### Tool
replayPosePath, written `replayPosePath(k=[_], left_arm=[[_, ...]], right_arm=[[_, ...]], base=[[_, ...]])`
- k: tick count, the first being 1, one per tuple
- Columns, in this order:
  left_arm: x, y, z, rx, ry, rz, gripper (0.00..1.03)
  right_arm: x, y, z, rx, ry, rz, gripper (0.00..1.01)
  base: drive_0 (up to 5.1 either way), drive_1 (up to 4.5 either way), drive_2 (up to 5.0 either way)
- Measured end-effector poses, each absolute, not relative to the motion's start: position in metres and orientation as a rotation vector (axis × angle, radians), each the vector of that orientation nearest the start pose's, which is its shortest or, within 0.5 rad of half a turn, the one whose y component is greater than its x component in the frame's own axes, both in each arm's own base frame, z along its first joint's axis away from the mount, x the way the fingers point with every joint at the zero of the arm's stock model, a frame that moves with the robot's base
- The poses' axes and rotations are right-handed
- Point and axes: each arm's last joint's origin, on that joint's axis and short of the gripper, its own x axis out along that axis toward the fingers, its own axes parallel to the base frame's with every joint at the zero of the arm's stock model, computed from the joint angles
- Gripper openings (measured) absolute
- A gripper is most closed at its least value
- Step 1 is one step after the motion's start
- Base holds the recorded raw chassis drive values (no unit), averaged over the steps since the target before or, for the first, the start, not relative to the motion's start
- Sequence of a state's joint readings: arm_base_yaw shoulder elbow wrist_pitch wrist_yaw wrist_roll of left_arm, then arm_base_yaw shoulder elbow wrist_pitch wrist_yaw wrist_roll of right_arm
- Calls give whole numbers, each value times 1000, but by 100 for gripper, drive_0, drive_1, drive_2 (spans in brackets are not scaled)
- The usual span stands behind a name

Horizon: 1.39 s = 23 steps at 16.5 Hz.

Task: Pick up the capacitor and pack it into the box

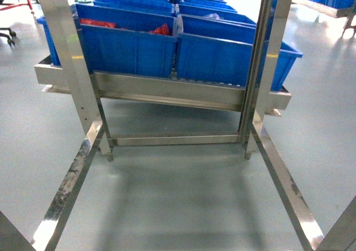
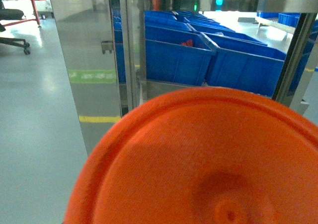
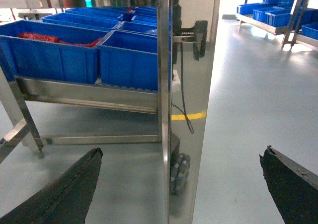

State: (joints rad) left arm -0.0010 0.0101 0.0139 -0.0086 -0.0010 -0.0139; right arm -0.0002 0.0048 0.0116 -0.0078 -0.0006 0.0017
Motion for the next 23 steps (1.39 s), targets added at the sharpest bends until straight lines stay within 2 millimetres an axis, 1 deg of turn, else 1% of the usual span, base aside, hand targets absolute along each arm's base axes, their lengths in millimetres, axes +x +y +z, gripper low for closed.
replayPosePath(k=[11, 13, 23], left_arm=[[97, 0, 167, -14, 4, -1, 43], [97, 0, 167, -13, 2, -3, 43], [97, 0, 167, -14, -1, 0, 43]], right_arm=[[97, 0, 167, 2, -1, 0, 98], [97, 0, 166, 2, 1, -1, 98], [97, 0, 167, 2, -1, -1, 98]], base=[[0, 0, 0], [-451, 74, 401], [-490, 244, 262]])
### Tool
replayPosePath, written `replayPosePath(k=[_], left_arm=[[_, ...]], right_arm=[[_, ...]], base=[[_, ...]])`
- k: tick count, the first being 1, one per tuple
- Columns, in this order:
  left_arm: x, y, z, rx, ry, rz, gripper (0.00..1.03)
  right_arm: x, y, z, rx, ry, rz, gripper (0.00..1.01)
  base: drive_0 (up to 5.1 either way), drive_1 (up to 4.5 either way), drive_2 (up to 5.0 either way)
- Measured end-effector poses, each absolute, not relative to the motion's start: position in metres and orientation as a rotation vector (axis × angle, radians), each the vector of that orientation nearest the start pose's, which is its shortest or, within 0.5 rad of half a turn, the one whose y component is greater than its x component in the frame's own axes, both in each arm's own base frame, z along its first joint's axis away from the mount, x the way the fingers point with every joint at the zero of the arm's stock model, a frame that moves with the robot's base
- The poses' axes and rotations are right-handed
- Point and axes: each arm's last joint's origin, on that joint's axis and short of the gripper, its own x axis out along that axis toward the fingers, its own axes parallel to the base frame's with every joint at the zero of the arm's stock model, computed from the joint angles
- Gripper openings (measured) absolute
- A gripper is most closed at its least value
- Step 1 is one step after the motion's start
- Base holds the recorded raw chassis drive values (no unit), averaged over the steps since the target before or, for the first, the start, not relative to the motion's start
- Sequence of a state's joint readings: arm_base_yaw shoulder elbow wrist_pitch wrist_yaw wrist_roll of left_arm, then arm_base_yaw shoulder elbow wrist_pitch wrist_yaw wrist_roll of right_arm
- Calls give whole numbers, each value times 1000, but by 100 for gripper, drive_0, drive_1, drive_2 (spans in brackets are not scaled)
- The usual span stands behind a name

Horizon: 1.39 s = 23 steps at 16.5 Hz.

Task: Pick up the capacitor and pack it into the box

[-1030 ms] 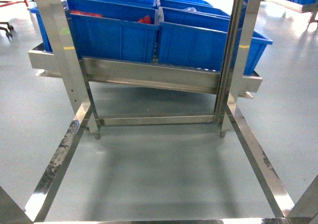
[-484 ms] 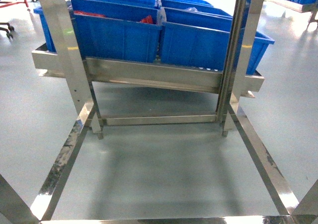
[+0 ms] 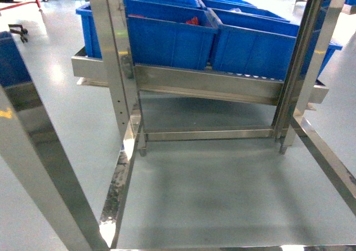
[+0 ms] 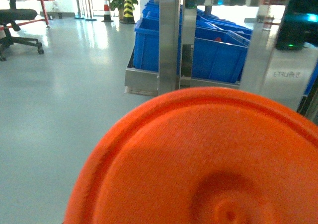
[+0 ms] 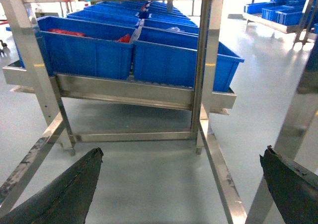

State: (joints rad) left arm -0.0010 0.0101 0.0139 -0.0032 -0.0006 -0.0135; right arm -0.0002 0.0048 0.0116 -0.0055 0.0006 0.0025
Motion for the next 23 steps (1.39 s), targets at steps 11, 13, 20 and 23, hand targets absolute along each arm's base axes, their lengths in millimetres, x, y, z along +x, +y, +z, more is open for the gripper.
replayPosePath(k=[11, 13, 20, 23], left_arm=[[97, 0, 167, -14, 0, -1, 43], [97, 0, 167, -14, 2, 0, 43], [97, 0, 167, -14, 0, 0, 43], [97, 0, 167, -14, 3, -1, 43]], right_arm=[[97, 0, 166, 2, 0, 0, 98], [97, 0, 167, 2, -1, 0, 98], [97, 0, 167, 2, -4, 0, 98], [97, 0, 167, 2, -2, 0, 98]], base=[[-484, 168, 328], [-496, 240, 240], [-498, 238, 238], [-502, 235, 235]])
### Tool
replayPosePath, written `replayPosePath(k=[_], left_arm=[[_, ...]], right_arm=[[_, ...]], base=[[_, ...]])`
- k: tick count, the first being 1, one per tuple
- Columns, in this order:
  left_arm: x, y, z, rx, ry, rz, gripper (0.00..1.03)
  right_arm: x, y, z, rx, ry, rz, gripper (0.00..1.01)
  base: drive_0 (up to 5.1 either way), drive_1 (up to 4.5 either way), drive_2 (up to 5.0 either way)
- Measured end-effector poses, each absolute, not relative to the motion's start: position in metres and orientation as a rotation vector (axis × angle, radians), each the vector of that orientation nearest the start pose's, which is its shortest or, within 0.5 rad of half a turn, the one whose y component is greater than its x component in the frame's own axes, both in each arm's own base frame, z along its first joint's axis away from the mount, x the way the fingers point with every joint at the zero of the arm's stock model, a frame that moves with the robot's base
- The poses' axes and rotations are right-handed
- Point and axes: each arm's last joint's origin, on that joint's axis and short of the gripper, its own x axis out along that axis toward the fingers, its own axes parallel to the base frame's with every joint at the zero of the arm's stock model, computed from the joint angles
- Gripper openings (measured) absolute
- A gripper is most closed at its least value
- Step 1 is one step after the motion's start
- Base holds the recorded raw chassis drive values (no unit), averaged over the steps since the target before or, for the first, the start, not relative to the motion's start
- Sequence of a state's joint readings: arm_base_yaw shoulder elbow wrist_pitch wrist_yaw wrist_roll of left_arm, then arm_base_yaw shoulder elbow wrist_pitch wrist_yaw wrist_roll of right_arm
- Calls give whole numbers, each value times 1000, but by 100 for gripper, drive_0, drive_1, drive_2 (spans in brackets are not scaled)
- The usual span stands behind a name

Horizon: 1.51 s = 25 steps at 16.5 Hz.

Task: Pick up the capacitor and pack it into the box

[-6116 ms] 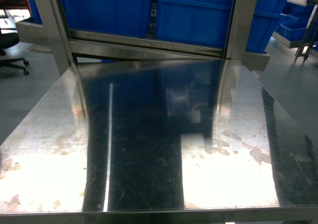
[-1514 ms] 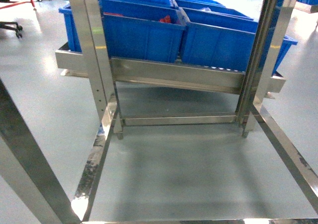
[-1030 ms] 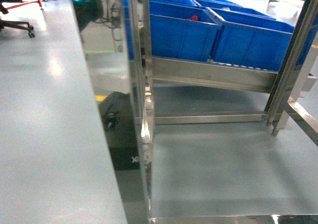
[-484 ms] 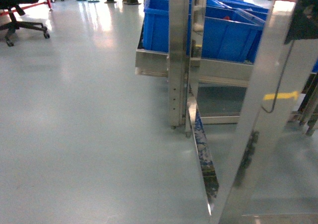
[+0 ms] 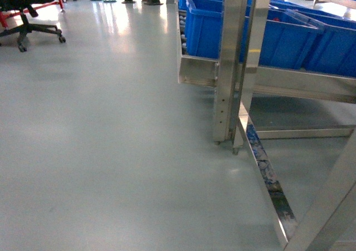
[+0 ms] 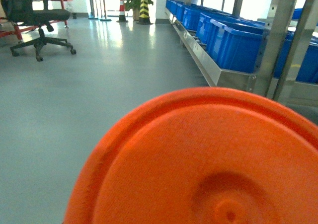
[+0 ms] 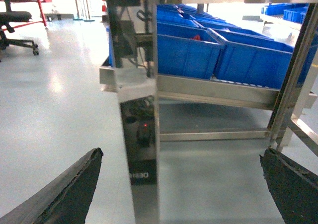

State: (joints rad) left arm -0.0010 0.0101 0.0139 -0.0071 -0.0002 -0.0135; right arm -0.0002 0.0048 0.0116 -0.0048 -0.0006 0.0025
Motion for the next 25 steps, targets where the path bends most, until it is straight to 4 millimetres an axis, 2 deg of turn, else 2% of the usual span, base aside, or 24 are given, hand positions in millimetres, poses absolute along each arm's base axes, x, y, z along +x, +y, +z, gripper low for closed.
replayPosePath(k=[25], left_arm=[[97, 0, 167, -14, 2, 1, 43]], right_arm=[[97, 0, 167, 2, -2, 0, 98]], base=[[-502, 237, 237]])
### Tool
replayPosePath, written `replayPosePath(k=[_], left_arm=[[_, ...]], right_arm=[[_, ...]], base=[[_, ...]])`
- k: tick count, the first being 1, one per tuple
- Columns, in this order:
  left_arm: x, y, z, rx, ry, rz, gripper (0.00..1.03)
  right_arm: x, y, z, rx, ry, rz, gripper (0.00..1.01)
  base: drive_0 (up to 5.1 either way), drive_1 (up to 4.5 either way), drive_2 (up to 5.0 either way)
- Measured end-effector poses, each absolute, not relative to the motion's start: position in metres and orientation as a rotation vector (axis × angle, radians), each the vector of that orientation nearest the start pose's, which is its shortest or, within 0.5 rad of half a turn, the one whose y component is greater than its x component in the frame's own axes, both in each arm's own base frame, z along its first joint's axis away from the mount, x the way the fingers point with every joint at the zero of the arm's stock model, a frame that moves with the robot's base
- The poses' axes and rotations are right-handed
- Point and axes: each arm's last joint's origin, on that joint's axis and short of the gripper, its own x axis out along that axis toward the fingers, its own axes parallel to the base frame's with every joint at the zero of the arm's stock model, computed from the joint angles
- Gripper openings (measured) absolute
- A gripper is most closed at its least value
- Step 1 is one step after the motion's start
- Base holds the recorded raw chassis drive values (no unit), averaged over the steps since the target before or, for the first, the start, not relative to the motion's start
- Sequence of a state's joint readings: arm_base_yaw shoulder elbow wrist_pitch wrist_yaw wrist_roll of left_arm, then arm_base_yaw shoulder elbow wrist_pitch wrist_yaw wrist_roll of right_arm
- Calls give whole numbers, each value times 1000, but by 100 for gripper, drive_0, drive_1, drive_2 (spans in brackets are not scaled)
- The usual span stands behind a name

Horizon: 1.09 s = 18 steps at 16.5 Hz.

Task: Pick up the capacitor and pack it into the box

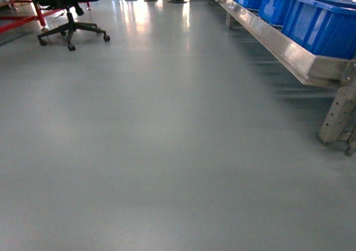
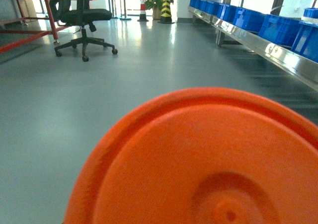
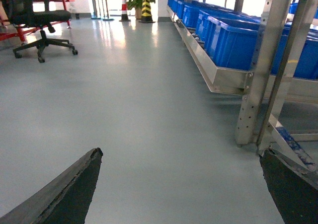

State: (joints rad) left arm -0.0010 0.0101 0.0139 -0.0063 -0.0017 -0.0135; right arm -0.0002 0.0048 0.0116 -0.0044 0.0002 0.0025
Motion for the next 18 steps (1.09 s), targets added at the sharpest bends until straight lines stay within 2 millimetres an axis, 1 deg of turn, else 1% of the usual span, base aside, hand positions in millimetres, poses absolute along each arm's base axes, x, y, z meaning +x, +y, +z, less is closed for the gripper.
replayPosePath(k=[18], left_arm=[[97, 0, 167, -14, 4, 0, 43]], right_arm=[[97, 0, 166, 2, 0, 0, 98]], base=[[-496, 245, 245]])
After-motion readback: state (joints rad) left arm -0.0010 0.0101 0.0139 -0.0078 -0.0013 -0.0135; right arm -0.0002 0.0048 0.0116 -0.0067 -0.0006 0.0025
